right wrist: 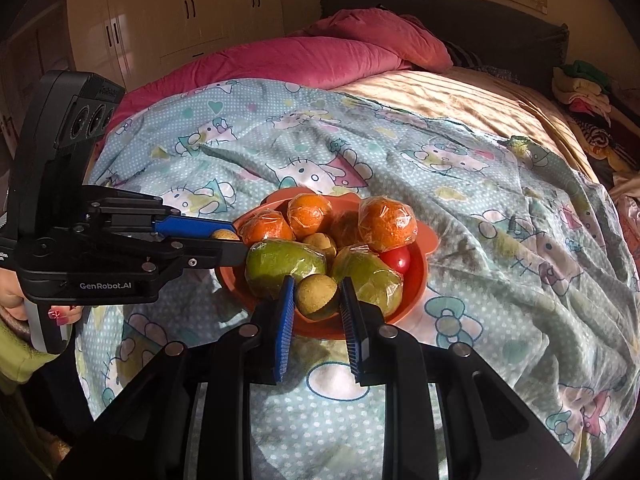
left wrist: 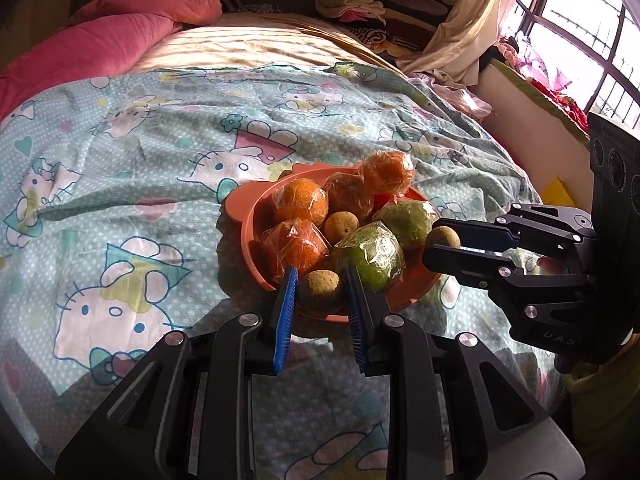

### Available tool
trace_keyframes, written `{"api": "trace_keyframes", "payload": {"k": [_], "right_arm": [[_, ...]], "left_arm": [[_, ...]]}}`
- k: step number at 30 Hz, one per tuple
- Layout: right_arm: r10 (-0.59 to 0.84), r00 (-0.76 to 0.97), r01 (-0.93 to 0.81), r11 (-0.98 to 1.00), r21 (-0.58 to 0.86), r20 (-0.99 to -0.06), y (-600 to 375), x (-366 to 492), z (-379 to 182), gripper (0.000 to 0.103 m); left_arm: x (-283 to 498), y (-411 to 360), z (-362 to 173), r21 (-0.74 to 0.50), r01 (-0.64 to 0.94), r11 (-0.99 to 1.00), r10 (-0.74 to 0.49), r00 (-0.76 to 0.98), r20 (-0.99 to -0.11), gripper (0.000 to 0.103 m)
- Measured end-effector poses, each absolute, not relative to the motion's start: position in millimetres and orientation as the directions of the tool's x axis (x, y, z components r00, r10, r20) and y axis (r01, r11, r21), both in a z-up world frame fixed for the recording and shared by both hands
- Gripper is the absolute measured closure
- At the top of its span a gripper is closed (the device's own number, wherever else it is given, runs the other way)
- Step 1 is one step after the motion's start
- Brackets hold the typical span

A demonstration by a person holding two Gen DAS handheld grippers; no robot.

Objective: Organize fruits
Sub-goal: 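Carry both small brown fruits over the plate with the left and right tools, then release the brown fruit onto the plate with the left tool while the right tool releases its fruit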

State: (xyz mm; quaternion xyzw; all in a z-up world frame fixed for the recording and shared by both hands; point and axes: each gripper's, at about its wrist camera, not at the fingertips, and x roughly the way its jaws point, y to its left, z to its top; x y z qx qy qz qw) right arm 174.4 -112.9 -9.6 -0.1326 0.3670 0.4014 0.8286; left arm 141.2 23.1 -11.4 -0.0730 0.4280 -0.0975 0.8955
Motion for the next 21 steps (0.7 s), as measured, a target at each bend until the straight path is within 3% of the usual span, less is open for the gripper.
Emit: {"api": "trace_keyframes", "payload": {"k": [21], "right_arm": [[0.550, 0.424, -0.767, 0.640, 0.037, -0.719, -108.2, 171.7, -17.9, 0.081]], "left_arm": [[141.6, 23.3, -13.3, -0.217, 0.110, 0.970, -0.237, 0.614, -0.753, 0.086]]}}
